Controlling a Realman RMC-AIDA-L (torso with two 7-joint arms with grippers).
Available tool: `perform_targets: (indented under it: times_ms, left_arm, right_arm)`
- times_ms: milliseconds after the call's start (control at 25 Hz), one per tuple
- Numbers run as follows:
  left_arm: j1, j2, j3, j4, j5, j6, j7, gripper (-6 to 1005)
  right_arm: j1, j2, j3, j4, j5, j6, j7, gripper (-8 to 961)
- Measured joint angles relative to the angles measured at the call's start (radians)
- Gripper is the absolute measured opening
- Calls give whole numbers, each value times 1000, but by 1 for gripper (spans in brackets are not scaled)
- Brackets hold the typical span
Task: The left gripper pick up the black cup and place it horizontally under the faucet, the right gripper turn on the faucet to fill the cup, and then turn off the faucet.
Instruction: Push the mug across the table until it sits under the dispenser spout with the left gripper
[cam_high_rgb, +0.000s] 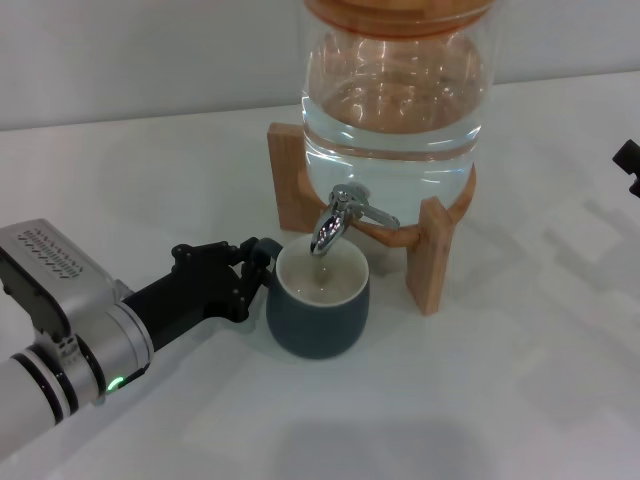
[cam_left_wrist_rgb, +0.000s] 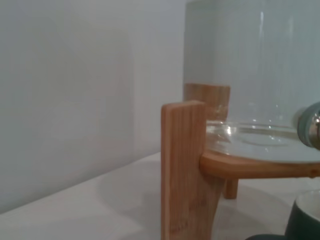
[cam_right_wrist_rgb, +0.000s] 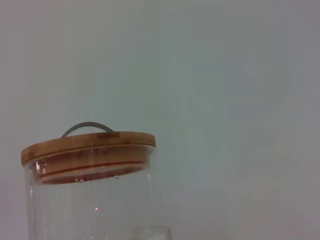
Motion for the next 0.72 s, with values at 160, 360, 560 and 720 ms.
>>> perform_targets:
  times_ms: [160, 360, 560, 720]
  left_arm:
    - [0, -1, 0, 8, 15, -4, 6, 130]
    - [0, -1, -7, 14, 18, -3, 15, 120]
    - [2, -1, -7, 14, 18, -3, 24, 199]
    - [7, 0, -7, 14, 12, -2, 34, 313]
  right_arm:
    - [0, 0, 0, 0, 0, 0, 0, 825]
    - [-1, 0, 0, 2, 0, 0, 0, 825]
    - [-2, 0, 0, 4, 0, 0, 0, 824]
    - [-4, 0, 0, 6, 0, -2, 0, 825]
